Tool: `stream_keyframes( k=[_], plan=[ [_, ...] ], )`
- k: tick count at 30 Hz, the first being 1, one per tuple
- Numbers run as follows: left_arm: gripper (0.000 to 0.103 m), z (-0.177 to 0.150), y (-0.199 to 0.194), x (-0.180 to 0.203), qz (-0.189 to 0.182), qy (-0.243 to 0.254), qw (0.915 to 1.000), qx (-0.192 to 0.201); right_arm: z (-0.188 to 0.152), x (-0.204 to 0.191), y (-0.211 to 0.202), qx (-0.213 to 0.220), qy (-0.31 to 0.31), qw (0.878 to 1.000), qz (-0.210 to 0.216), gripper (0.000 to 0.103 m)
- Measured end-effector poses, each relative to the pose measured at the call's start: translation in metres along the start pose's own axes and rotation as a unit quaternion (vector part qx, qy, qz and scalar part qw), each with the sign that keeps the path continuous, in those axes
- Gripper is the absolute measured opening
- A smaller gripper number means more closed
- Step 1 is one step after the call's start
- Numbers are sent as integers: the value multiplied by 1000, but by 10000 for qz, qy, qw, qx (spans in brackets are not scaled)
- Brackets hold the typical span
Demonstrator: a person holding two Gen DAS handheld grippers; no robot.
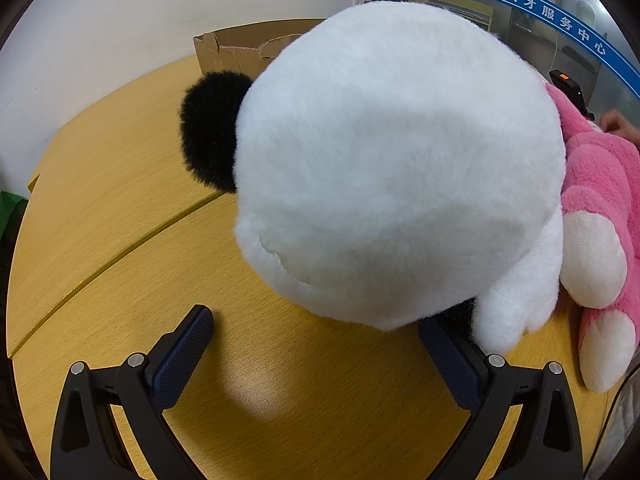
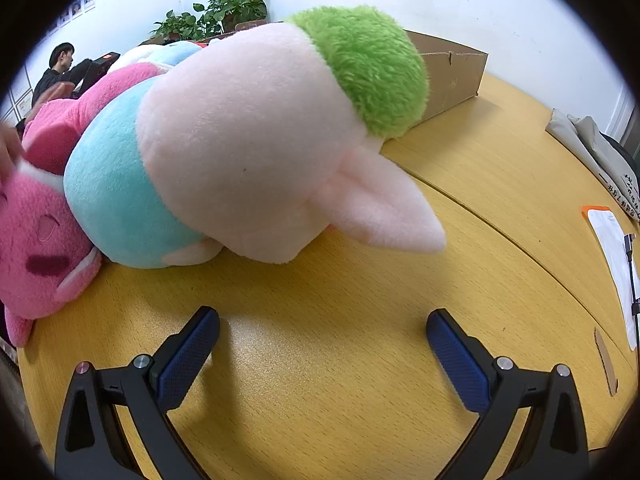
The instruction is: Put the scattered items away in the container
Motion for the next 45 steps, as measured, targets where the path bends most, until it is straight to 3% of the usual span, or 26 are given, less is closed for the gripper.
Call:
stream_keyframes(
  k=[17, 21, 26, 28, 31, 36, 39, 41, 45],
  plan=[
    [103, 5, -22, 3, 10, -36, 10000, 0, 0, 0, 0, 1, 1, 10000, 2, 103],
    [103, -5, -38, 7, 406, -543, 9977, -53, 1, -1, 2, -4, 43, 10000, -43, 103],
    [103, -36, -73, 27, 747, -900, 9931, -16, -1, -8, 0, -48, 606, 9971, -448, 103],
    [103, -46, -94, 38, 1012, -1143, 9882, 108, -2, -11, -1, -62, 807, 9950, -591, 103],
    [103, -53, -146, 63, 1315, -1698, 9741, 711, 1, -15, -1, -85, 1058, 9914, -769, 103],
    [103, -58, -238, 124, 1725, -2182, 9425, 1852, -2, -29, -6, -119, 1217, 9878, -959, 102],
    [103, -65, -271, 163, 1923, -2540, 9203, 2272, -4, -55, -27, -24, 1040, 9844, -1416, 102],
    [103, -59, -268, 179, 1899, -2746, 9176, 2156, -2, -77, -53, 96, 977, 9803, -1717, 102],
    [103, -35, -236, 226, 1656, -2572, 9296, 2054, 10, -138, -118, 781, 1048, 9730, -1902, 102]
  ],
)
Point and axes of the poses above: each gripper's, at about its wrist camera, not at the fingertips, and y roughly the way its jaws point, x to its right, z to its top, the point moved 2 cm from there along y, roughly the way its jaws point, and after that the axes turned 6 degrees about -y, right-handed, at the moved point
